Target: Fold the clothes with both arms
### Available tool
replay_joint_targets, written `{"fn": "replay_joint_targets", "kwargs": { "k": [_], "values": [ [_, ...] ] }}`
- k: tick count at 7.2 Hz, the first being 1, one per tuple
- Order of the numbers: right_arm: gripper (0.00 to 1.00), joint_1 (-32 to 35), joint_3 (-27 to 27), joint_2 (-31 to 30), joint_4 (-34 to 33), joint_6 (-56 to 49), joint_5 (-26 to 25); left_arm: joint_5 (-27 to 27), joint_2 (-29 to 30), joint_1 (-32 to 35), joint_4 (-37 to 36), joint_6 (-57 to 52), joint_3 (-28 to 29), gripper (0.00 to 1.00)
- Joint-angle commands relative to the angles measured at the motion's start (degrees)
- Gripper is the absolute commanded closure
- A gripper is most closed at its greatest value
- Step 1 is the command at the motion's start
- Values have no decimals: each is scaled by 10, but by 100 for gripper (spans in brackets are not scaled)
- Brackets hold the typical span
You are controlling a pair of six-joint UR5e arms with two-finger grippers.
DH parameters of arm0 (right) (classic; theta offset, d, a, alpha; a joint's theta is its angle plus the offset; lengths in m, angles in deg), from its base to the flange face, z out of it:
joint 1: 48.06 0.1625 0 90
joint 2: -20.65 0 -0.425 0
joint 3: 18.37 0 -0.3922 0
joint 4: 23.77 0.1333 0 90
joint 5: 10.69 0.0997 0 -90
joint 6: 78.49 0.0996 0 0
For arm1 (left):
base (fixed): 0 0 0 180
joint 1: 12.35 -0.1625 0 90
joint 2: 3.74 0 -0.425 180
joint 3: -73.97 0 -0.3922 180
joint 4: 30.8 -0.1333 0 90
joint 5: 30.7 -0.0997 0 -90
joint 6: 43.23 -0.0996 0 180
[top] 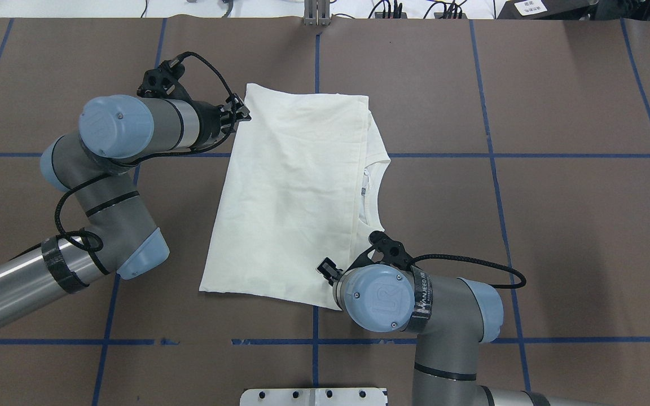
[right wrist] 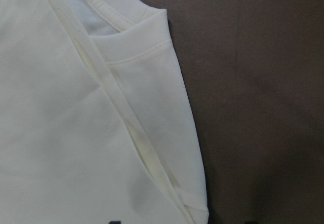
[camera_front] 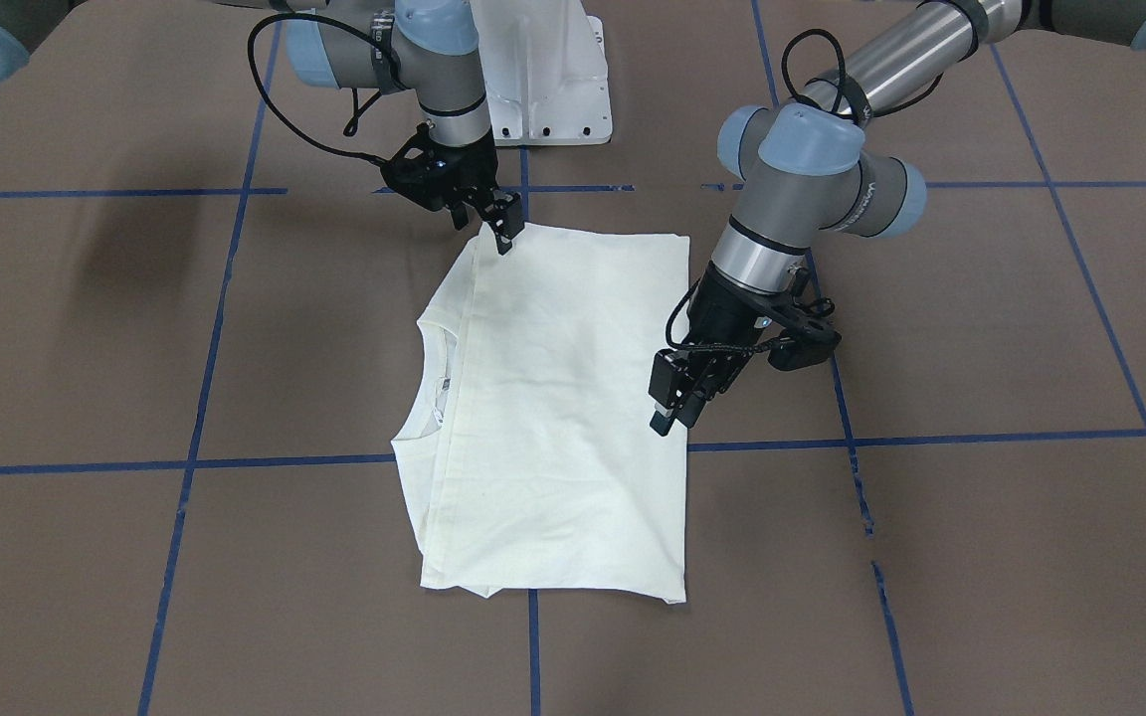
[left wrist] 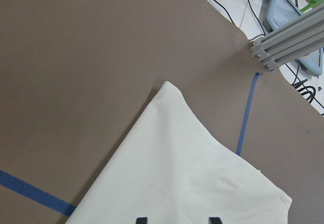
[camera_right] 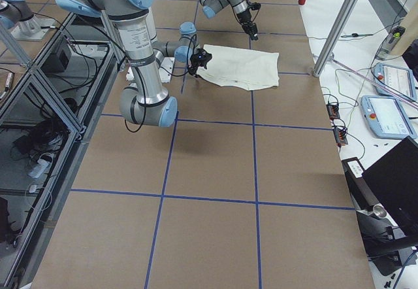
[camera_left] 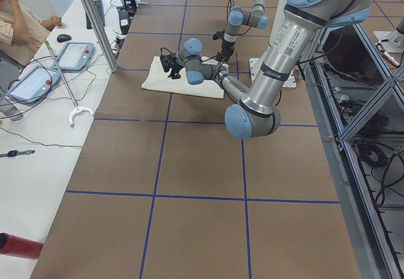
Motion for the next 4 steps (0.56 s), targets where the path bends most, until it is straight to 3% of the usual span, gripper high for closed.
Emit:
{"fn": "replay_joint_targets", "kwargs": {
  "k": [1,4],
  "values": [
    [30,0,0,1,0,-1,0,0,0,0,0,0,0,50],
    [28,-1,-1,1,0,-7,1,0,0,0,0,0,0,50]
  ]
}}
